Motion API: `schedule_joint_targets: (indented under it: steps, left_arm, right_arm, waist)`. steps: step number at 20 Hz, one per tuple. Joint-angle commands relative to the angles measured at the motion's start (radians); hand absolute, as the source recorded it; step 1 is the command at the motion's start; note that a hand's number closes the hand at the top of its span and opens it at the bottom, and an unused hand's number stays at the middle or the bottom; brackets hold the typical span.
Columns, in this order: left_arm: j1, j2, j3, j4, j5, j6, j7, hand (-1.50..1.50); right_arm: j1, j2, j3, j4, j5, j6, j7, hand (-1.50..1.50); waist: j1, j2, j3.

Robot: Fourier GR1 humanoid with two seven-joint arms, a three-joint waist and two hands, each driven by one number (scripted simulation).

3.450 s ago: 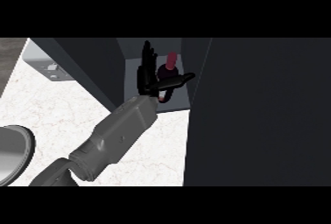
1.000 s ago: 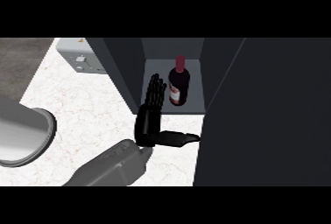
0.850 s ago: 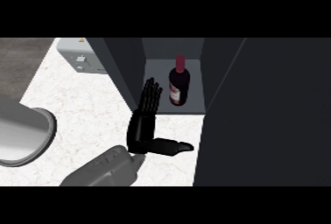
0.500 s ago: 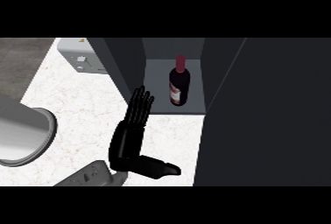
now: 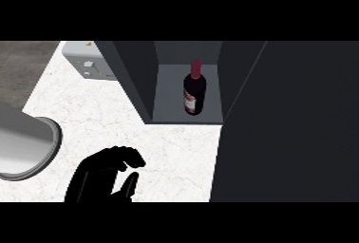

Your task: Pick up the wine, place it into the cabinet and close the cabinet

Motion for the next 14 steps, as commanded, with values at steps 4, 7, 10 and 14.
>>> schedule_joint_targets:
  steps: [4, 7, 10, 14]
  left_arm:
    - [0.167, 0.178, 0.087, -0.103, 0.013, -0.122, -0.044, 1.50]
    - [0.232, 0.232, 0.154, -0.097, 0.053, -0.186, -0.066, 1.50]
    - [0.311, 0.327, 0.209, -0.168, 0.073, -0.204, -0.086, -1.50]
    - [0.393, 0.355, 0.309, -0.110, 0.139, -0.330, -0.138, -1.50]
  right_arm:
    - [-0.067, 0.063, 0.177, -0.058, -0.052, -0.035, 0.099, 1.50]
    - [0.016, 0.094, 0.320, -0.152, -0.002, -0.060, 0.139, 1.50]
    - [-0.018, 0.130, 0.442, -0.150, 0.046, -0.097, 0.182, 1.50]
    - [-0.115, 0.152, 0.605, -0.050, 0.143, -0.214, 0.186, 1.50]
  waist:
    - [0.017, 0.001, -0.002]
    - [0.002, -0.002, -0.002]
    - [0.011, -0.006, -0.002]
    - [0.010, -0.003, -0.003]
